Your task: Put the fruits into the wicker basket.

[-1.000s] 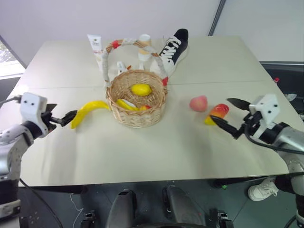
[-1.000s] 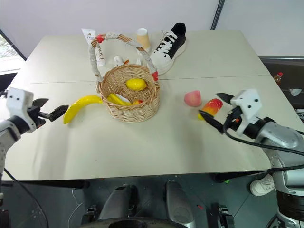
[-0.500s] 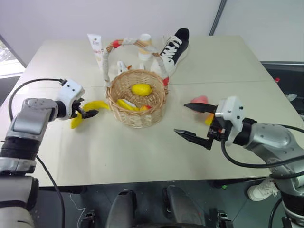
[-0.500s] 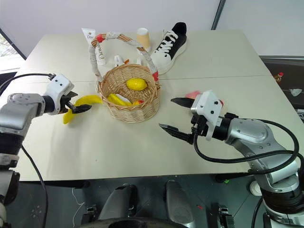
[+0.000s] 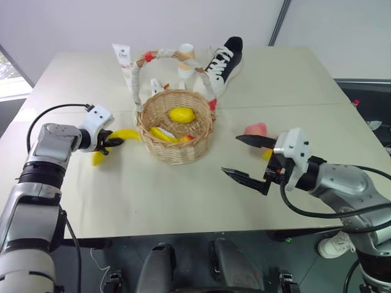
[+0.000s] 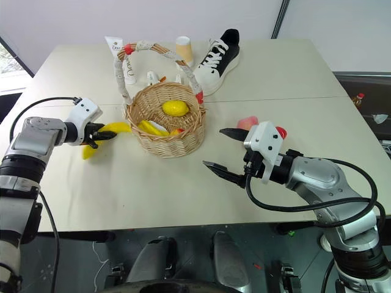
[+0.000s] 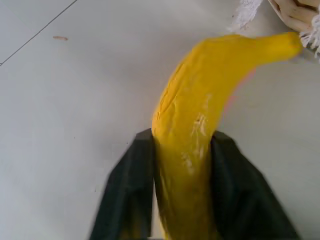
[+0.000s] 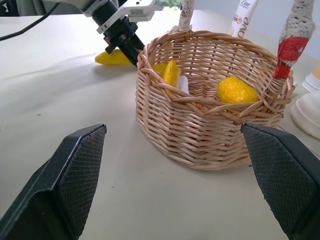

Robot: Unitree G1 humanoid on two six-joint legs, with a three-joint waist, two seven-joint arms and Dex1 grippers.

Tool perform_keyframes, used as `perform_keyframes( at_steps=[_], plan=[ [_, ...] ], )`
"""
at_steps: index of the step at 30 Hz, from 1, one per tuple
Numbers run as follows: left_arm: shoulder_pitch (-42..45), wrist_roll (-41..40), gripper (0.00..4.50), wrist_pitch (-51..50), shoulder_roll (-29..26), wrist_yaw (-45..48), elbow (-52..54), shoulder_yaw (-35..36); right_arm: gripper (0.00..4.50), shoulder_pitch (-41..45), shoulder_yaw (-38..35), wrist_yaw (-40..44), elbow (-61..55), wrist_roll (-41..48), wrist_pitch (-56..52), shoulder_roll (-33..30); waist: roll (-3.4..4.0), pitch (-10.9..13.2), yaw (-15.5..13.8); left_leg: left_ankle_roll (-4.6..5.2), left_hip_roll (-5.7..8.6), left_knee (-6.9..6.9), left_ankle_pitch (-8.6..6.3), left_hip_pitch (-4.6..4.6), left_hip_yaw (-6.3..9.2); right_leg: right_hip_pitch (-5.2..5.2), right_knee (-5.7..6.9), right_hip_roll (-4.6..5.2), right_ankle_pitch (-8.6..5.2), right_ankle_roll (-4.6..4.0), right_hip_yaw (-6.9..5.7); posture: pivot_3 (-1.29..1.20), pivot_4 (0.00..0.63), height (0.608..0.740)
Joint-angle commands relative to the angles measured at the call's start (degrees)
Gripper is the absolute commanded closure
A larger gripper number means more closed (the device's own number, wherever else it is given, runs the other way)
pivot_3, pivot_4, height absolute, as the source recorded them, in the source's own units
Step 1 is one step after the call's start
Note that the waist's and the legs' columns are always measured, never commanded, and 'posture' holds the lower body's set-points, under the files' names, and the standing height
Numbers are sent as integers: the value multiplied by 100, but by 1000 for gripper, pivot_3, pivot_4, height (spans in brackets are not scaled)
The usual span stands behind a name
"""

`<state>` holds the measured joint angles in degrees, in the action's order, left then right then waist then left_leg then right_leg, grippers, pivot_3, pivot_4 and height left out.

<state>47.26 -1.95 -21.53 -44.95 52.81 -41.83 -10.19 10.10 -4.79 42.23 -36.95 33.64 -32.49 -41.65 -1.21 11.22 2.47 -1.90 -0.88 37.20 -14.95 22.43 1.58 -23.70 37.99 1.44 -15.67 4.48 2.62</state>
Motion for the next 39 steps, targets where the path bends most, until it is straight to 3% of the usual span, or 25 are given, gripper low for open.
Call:
perform_keyframes(
  at_steps=[1, 5, 9, 12, 18, 22, 27, 34, 39],
  plan=[
    [-54, 80, 3985, 36, -229, -118, 23, 286, 0, 53, -2, -7, -183, -30, 116, 5, 0, 0, 3, 0, 0, 0, 0, 0, 0, 0, 0, 0, 0, 0, 0, 0, 150, 740],
    [-471, -575, 3985, -281, -677, 108, 709, 1189, 0, 121, 2, 30, -112, -56, 132, -23, -3, 2, 23, 0, -6, -2, 0, 4, 7, -12, 2, 0, 0, 0, 4, 0, 150, 740],
    [-1804, -1721, 3985, -700, -1094, 868, 2917, 2347, 0, 253, 31, 92, 88, -138, 220, 6, -3, 2, 1, 0, -18, -5, 0, 21, 10, -35, 10, 10, 0, -1, 7, 0, 150, 740],
    [-2305, -2328, 3985, -1319, -1144, 906, 4450, 2650, 0, 518, 100, 84, 417, -206, 307, 130, -5, 2, -88, -1, -15, -1, 0, 26, 8, -33, 7, 25, 0, -1, 9, 0, 150, 740],
    [-1196, -2171, 3985, -1849, -328, -175, 5468, 1686, 0, 788, 311, 212, 811, -397, 520, 288, -11, -1, -192, 0, 6, 12, 0, 14, 6, 6, -8, 17, 0, 4, -4, 0, 150, 740],
    [-295, -1833, 3985, -2050, 435, -759, 5162, 975, 0, 858, 371, 183, 890, -469, 569, 354, -12, -1, -145, 2, 12, 10, -1, 14, 7, 4, -8, 10, -1, 7, -2, 0, 150, 740],
    [267, -1172, 3985, -1754, 891, -921, 4192, 188, 0, 767, 297, -83, 789, -594, 526, 444, -9, 0, -93, 2, 6, 3, -1, -1, 5, -1, 1, -6, -2, 5, 7, 0, 150, 740],
    [289, -1445, 545, -1828, 1122, -692, 4152, 459, 0, 571, -33, -807, 1285, -1244, 219, 145, -9, -1, -157, 1, 6, 8, 0, 5, 4, -1, 2, 1, -2, 5, 6, 0, 150, 740],
    [-223, -1879, 545, -1571, 1039, -300, 4745, 780, 0, 1028, -122, -1324, 2167, -1532, -195, 240, -8, 0, -114, 0, 6, 4, 0, 5, 0, -4, 1, 3, -2, 5, 9, 0, 150, 740]
  ],
)
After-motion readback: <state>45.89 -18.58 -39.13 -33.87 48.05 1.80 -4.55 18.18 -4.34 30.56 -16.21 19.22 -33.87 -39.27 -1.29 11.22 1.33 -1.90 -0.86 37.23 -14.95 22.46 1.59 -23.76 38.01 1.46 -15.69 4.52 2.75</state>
